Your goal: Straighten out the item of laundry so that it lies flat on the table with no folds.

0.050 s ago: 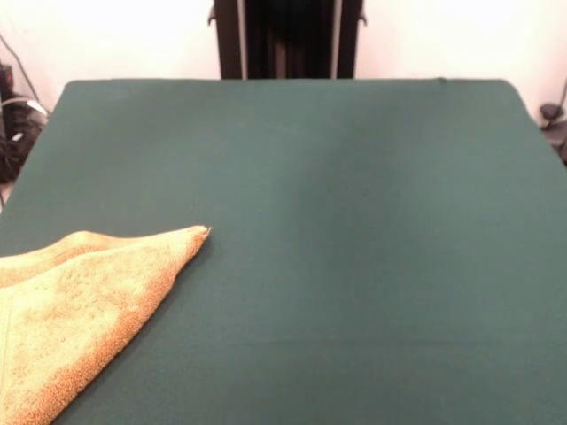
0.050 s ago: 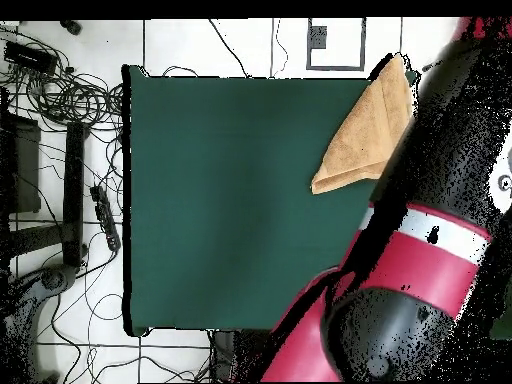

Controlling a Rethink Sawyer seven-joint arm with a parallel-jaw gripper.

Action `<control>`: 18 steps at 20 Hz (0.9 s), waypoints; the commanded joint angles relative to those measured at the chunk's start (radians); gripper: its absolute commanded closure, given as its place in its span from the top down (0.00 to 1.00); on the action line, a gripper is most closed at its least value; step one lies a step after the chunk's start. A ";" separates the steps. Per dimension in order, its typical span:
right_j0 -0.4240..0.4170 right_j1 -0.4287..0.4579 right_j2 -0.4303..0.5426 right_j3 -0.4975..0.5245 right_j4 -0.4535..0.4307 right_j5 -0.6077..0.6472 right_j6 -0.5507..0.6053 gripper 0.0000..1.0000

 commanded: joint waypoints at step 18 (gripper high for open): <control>-0.109 0.069 -0.588 -0.046 0.773 0.193 -0.813 0.00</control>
